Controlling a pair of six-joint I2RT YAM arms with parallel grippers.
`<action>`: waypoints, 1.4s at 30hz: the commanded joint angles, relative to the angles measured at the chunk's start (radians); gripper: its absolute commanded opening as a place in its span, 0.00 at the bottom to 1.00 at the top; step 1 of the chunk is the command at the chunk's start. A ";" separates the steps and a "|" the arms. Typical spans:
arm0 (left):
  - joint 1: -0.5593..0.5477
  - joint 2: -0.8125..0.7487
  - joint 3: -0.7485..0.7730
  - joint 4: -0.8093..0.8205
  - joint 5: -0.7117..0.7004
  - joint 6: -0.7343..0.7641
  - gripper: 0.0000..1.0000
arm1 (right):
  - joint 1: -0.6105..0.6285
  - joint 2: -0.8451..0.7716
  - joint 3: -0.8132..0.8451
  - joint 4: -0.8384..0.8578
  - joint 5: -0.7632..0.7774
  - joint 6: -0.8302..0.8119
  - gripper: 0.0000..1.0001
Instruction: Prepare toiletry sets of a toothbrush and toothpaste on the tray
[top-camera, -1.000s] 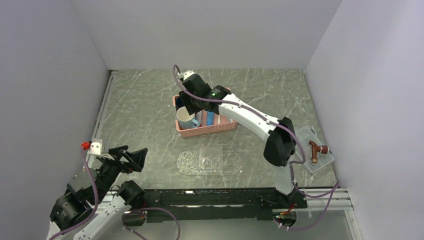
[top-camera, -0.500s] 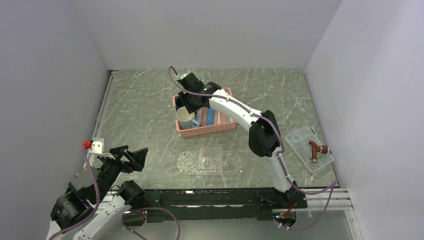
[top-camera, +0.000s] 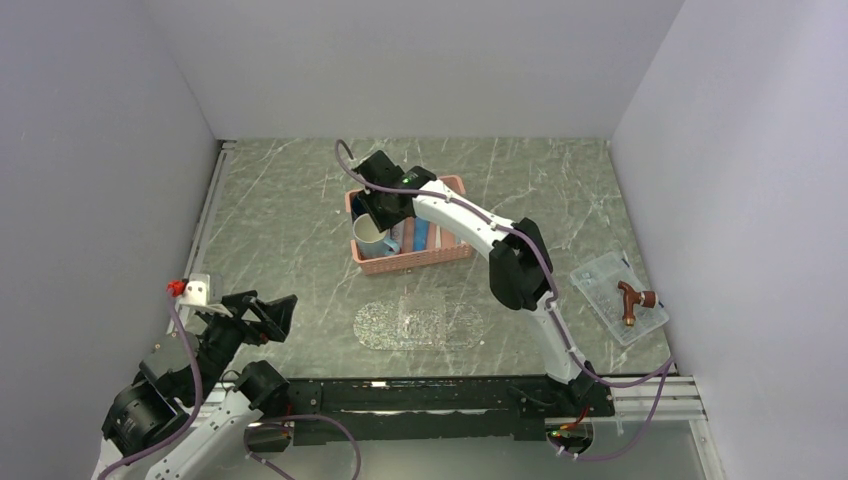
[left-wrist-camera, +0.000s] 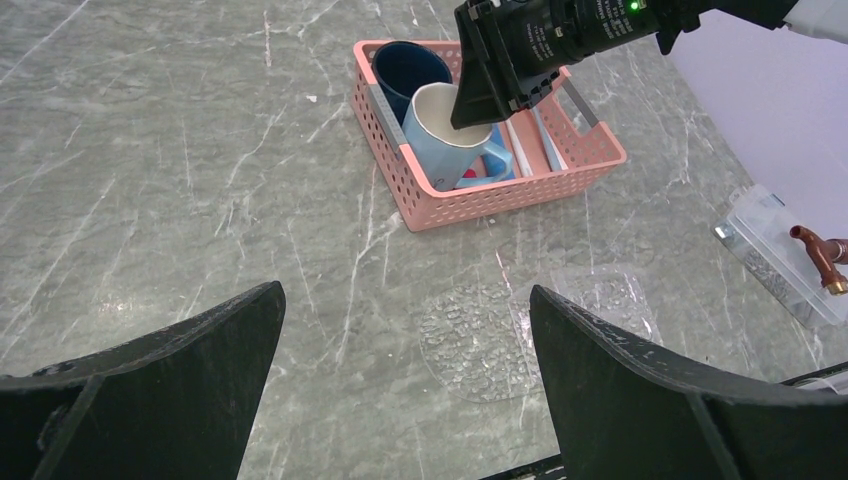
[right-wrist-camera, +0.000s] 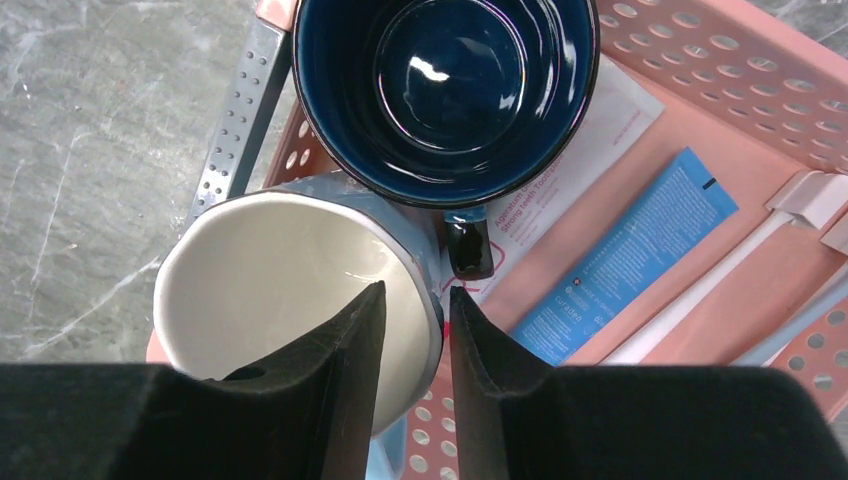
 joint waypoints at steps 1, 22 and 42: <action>-0.001 0.019 0.006 0.015 -0.014 -0.001 0.99 | -0.003 0.018 0.070 -0.025 -0.009 -0.004 0.30; -0.001 0.016 0.004 0.017 -0.008 0.004 0.99 | -0.003 -0.033 0.110 -0.050 0.006 0.020 0.00; -0.002 0.015 0.005 0.016 -0.010 0.000 0.99 | -0.003 -0.183 0.147 -0.047 0.062 0.043 0.00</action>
